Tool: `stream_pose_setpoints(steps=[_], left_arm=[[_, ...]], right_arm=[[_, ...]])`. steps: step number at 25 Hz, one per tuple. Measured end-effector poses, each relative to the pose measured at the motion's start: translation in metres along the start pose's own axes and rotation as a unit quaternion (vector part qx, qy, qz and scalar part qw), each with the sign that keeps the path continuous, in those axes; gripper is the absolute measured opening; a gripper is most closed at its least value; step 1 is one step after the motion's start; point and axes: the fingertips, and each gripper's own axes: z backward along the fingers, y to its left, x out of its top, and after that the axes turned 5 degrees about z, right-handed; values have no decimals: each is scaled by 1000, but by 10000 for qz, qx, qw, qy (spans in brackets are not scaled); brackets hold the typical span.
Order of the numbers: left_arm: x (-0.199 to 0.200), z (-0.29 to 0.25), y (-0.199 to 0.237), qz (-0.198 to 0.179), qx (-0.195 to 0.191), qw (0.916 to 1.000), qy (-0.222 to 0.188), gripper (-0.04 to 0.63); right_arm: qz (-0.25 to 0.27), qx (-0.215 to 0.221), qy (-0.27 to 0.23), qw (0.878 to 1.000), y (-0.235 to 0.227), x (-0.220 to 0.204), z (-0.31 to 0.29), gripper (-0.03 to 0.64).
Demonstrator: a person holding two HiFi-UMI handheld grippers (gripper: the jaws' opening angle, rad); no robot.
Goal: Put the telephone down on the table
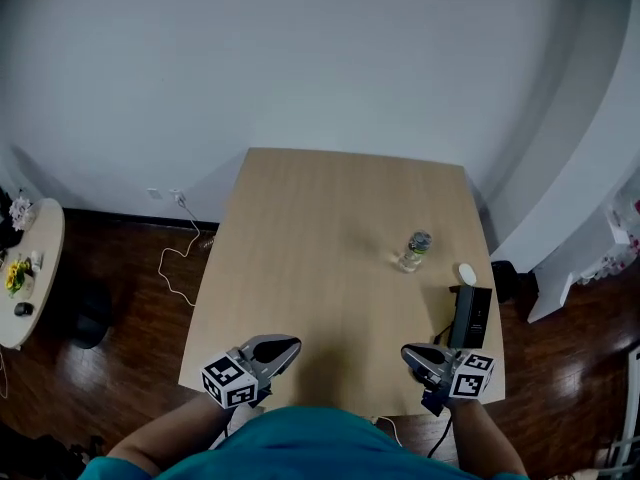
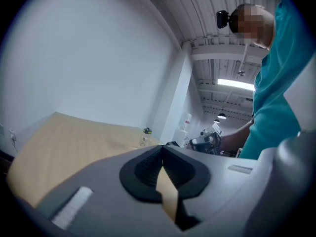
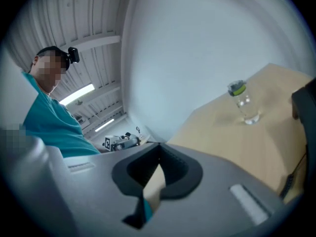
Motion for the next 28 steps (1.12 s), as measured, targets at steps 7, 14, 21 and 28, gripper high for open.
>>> stream_pose_setpoints(steps=[7, 14, 21, 28], left_arm=[[9, 106, 43, -100, 165, 9998, -15, 6], [3, 159, 63, -102, 737, 9972, -71, 6], [-3, 221, 61, 40, 1005, 9946, -248, 6], [-6, 313, 94, -84, 729, 9965, -391, 6]], right_arm=[[940, -881, -89, 9916, 47, -13, -75, 2], [1745, -1310, 14, 9759, 61, -26, -105, 2], [1846, -998, 204, 9775, 99, -50, -150, 2], [1955, -907, 14, 9765, 170, -71, -230, 2]])
